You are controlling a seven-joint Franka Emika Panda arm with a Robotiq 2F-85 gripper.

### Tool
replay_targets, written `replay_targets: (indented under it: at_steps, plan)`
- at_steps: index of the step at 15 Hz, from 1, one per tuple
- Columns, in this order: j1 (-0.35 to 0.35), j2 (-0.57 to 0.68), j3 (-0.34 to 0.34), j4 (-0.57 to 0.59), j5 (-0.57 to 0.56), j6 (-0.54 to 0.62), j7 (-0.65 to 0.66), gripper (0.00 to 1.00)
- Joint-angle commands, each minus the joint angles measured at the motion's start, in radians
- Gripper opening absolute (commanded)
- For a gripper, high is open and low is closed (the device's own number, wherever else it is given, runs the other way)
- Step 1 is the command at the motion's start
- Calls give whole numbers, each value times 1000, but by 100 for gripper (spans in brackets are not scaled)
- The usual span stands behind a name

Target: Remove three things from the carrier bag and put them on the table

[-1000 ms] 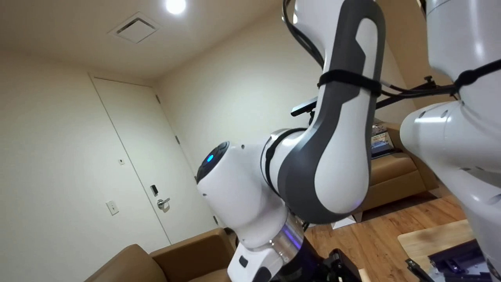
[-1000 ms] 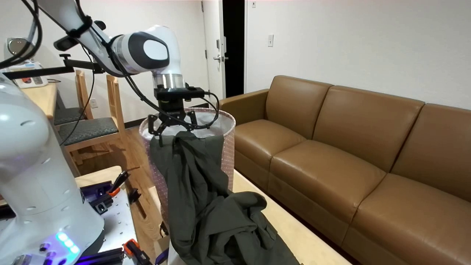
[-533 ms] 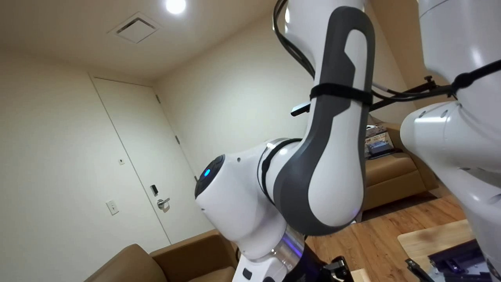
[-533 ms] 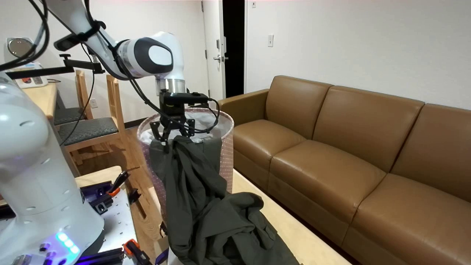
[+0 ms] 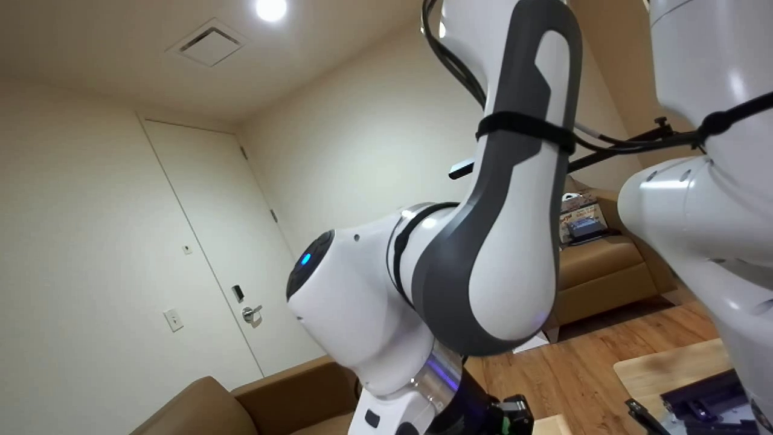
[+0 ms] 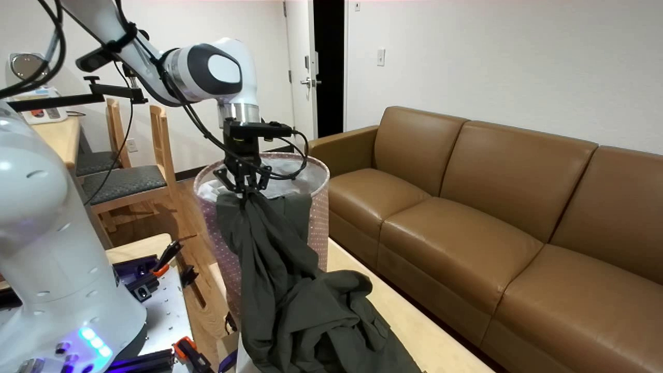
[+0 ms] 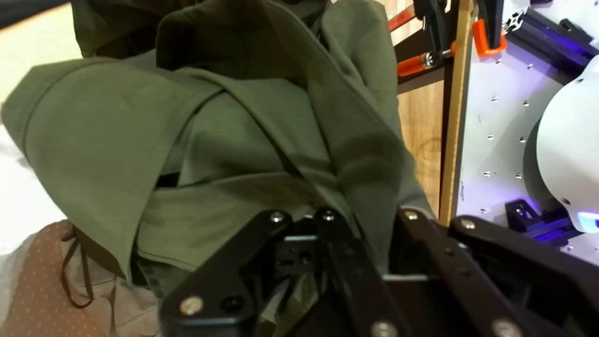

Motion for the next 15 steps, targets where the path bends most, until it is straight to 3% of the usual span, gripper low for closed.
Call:
replay_targets:
  at_steps: [1, 8, 12, 15]
  plan:
    - [-23, -87, 38, -14, -25, -31, 15, 5]
    - [-66, -424, -39, -64, 17, -85, 33, 5]
    - [-155, -581, -161, -53, 9, -167, 11, 5]
    - [-241, -585, -287, -16, 9, -150, 6, 5]
